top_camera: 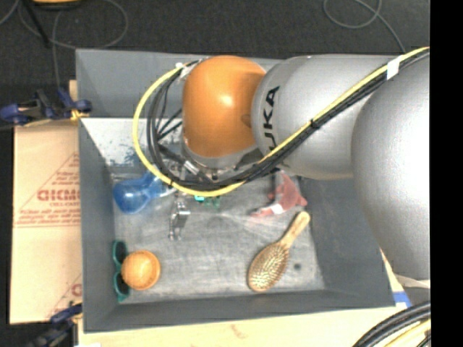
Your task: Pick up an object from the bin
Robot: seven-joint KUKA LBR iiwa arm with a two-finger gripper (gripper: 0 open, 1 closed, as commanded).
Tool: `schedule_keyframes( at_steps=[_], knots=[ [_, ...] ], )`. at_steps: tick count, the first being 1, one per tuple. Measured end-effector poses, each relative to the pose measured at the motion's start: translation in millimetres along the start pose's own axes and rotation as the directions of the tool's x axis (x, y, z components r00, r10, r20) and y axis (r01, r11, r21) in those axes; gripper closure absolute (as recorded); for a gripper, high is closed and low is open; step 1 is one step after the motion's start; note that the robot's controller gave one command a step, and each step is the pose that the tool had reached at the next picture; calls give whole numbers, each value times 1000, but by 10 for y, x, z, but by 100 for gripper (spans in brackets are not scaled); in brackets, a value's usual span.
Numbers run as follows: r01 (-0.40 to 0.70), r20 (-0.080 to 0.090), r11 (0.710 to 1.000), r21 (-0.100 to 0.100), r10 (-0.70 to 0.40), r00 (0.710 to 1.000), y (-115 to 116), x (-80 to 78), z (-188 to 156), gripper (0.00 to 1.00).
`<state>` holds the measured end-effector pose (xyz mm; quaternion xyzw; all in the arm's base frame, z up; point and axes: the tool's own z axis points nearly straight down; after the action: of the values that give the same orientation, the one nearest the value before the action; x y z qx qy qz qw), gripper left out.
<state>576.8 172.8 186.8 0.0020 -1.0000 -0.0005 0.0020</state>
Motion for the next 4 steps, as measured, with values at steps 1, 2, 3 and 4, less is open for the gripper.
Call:
schedule_keyframes(
  at_steps=[1,2,3,4],
  knots=[
    [-3,7,1000,-1,3,1000,-6,-19,-40,0],
    [41,7,999,2,-41,999,240,-348,-165,0],
    [75,19,997,-1,-75,997,296,-479,183,0],
    [117,28,993,-2,-117,993,284,-558,818,0]
  ],
)
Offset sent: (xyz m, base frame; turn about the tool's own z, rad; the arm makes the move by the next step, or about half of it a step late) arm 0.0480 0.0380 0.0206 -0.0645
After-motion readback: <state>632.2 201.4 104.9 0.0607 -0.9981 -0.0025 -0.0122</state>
